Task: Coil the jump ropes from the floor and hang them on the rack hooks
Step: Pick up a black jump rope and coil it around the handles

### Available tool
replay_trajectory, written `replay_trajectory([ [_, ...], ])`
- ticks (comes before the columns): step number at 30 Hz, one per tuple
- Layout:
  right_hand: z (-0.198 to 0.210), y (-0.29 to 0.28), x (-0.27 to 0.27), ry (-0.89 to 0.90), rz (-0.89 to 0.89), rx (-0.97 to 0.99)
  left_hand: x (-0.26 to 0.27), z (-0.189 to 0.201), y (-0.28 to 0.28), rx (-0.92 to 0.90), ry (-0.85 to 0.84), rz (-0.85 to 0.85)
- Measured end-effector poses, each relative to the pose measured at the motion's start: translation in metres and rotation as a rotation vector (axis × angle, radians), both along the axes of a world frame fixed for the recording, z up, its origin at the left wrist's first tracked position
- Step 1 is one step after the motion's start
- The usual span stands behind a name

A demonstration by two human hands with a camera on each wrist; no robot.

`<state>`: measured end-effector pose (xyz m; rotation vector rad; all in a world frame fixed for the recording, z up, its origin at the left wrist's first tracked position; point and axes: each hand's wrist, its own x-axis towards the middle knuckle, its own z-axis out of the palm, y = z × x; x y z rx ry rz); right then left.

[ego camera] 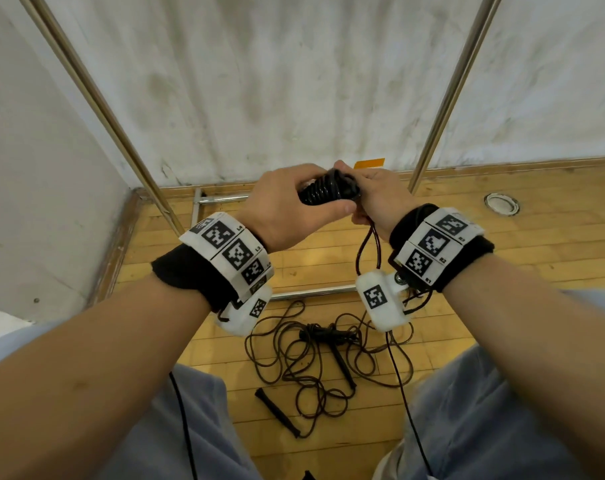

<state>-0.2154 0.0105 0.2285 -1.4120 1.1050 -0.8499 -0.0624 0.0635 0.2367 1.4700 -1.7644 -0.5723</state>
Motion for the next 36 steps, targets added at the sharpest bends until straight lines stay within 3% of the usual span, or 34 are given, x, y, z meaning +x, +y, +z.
replay_trajectory([
  [6, -0.002, 0.01, 0.01, -0.108, 0.01, 0.04, -0.002, 0.01, -0.002, 0.048, 0.141, 0.081],
  [11, -0.005, 0.018, 0.02, 0.046, 0.006, -0.072, 0.001, 0.01, -0.011, 0.065, 0.229, 0.153],
  [17, 0.002, 0.021, 0.022, 0.326, 0.147, -0.202, 0.007, -0.003, -0.022, 0.078, 0.043, 0.259],
  [19, 0.004, 0.019, 0.02, 0.316, 0.145, -0.144, 0.008, -0.005, -0.023, 0.056, -0.065, 0.295],
  [21, 0.008, 0.019, 0.02, 0.194, 0.137, 0.024, 0.008, -0.006, -0.023, 0.021, -0.164, 0.303],
  [25, 0.013, 0.02, 0.015, 0.032, 0.123, 0.194, 0.005, -0.007, -0.021, -0.007, -0.283, 0.273],
  [30, 0.01, 0.019, 0.009, 0.039, 0.093, 0.144, 0.002, -0.005, -0.018, 0.106, -0.148, 0.057],
  [36, 0.004, 0.02, 0.009, 0.206, 0.134, -0.062, 0.01, 0.004, -0.014, 0.149, -0.03, 0.005],
])
